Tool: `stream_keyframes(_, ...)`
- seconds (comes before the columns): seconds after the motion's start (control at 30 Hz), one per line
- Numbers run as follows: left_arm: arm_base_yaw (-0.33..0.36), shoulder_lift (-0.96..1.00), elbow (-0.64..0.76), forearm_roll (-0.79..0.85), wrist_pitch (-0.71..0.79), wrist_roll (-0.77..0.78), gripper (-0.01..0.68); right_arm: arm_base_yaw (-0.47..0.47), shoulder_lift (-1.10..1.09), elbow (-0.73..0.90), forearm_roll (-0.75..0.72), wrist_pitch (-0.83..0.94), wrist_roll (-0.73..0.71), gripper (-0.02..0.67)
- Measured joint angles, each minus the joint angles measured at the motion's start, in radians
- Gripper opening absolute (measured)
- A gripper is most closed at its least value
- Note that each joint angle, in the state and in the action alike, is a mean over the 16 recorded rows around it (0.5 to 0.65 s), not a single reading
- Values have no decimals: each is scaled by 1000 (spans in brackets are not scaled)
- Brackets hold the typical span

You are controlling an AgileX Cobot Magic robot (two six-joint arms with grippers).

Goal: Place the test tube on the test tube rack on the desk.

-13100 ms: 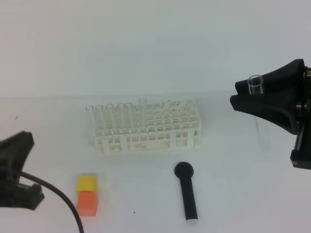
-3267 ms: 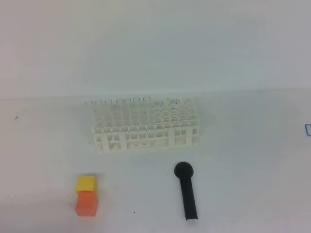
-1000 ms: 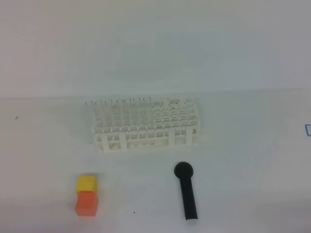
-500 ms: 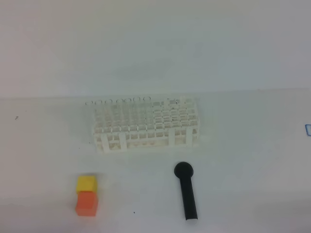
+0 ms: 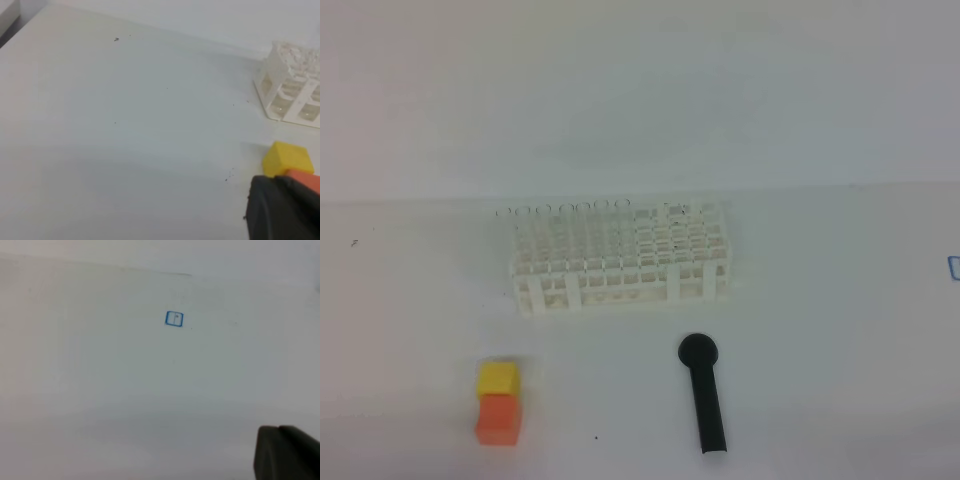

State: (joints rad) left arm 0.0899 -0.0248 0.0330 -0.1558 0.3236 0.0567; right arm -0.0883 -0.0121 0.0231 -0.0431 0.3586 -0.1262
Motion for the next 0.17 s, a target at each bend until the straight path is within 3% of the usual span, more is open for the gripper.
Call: stream_keyframes(0.17, 0, 0, 0, 0, 0, 0, -1, 0, 0, 0, 0, 0, 0, -1)
